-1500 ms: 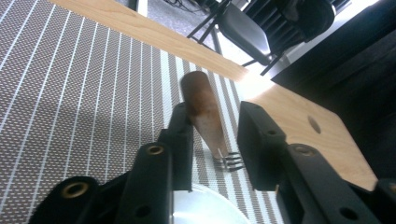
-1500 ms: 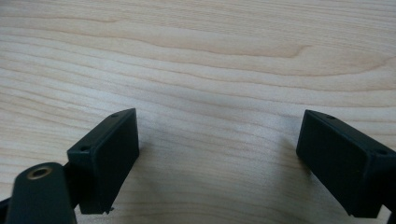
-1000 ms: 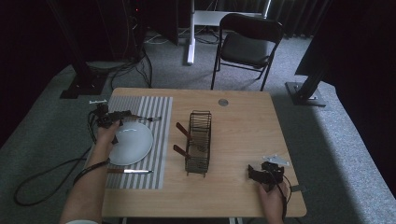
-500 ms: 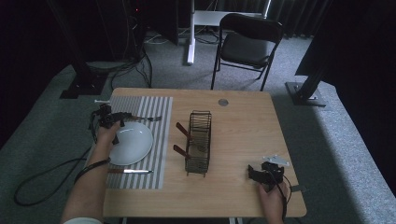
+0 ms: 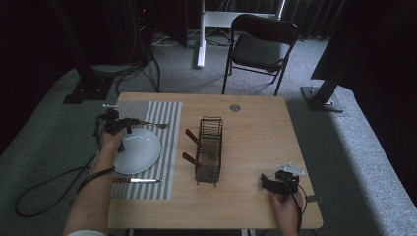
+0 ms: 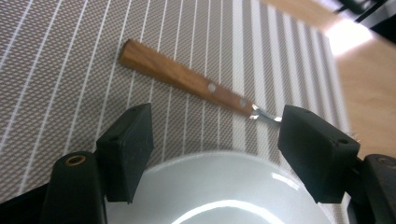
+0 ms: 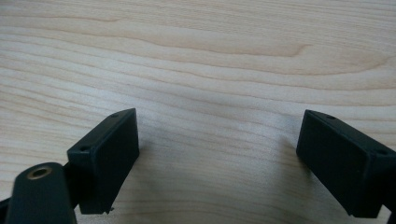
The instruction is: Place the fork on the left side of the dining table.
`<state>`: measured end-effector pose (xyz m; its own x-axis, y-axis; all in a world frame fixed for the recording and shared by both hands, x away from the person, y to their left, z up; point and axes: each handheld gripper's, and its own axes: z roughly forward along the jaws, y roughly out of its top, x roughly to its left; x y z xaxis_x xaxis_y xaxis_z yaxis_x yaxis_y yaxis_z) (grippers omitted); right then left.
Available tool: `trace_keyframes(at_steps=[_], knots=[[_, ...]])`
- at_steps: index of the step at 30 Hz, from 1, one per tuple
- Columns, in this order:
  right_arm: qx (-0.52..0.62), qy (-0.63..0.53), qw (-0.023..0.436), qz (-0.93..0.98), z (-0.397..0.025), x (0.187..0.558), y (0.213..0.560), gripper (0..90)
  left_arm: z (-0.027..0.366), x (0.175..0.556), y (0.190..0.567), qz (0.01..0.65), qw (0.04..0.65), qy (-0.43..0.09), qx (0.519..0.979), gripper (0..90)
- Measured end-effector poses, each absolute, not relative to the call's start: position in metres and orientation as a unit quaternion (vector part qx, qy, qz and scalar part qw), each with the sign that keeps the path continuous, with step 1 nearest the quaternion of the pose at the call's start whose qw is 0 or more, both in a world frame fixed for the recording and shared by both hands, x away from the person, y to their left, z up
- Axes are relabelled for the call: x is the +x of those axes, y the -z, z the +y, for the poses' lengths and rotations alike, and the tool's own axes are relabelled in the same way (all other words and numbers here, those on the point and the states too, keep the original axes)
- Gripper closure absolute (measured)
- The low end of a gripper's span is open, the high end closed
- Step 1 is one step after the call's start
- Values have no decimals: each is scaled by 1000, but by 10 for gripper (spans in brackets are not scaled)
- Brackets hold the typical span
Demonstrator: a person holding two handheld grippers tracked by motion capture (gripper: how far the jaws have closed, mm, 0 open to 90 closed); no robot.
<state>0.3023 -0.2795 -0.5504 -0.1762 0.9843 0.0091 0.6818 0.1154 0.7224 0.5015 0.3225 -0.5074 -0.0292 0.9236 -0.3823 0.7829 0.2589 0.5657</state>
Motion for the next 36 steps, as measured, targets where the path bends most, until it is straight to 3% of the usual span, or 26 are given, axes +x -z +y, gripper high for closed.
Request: trace_keyframes(at_steps=[4,10,12,18,20,25,36], knots=[[591,-304,249,704,-279,302,550,126,317,497,506,701,341,-113,616,187],[591,-304,249,704,-279,302,550,127,311,490,497,692,335,-134,625,186],[592,-304,249,704,-279,302,550,127,310,487,493,683,341,-137,631,79],[592,-304,249,704,-279,302,550,126,304,474,483,671,321,-164,648,78],[591,-304,249,704,-280,302,550,126,305,469,481,661,328,-159,656,0],[591,-304,249,704,-280,302,550,126,300,456,480,636,305,-181,686,0],[591,-304,248,704,-280,302,550,126,309,426,476,637,316,-185,679,0]])
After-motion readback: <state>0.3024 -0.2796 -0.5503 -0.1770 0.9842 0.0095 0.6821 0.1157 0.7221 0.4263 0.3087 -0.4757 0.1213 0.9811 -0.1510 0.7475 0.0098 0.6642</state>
